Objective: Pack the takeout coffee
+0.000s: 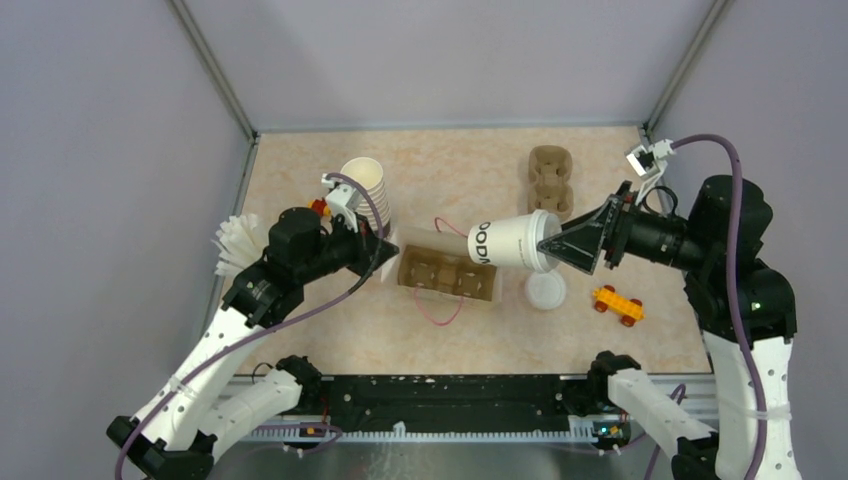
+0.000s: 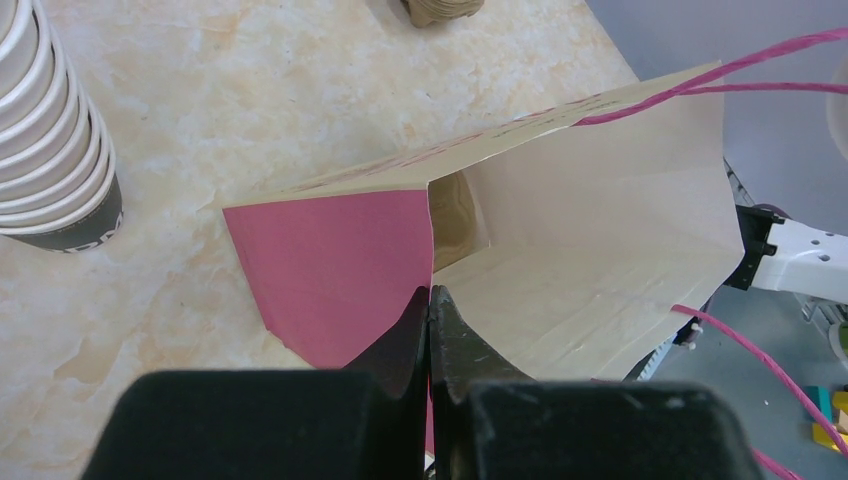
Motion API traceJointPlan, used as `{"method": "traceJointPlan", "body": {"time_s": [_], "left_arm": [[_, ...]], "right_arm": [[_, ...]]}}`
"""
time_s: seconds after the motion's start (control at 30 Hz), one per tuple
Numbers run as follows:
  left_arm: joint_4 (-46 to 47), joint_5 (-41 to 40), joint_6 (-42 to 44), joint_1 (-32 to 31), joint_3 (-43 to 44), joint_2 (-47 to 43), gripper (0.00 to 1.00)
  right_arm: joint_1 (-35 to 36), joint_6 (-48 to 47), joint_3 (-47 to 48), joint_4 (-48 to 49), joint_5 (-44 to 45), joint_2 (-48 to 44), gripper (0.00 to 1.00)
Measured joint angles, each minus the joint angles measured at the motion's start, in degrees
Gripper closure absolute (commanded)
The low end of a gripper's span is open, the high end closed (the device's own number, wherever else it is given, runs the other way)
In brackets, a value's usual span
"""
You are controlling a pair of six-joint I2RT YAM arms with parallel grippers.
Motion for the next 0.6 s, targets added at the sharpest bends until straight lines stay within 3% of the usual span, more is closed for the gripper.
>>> {"method": "traceJointPlan", "body": {"time_s": [0.2,0.33,0.6], "left_arm": [[0.09,0.42,-0.26,0.0,0.0,-0.07,1.0],[0.13,0.63,-0.42,0.0,0.0,-0.04,1.0],[0.13,0.61,-0.48,0.0,0.0,-0.02,1.0]], "right_arm": [[0.9,-0.07,-1.53,1.33,0.48,0.72,0.41],[6.99,0.09,-2.89,2.08,3.39,1.09,0.42],[35.98,0.11,-0.85,2.71,25.31,8.41,0.43]]}}
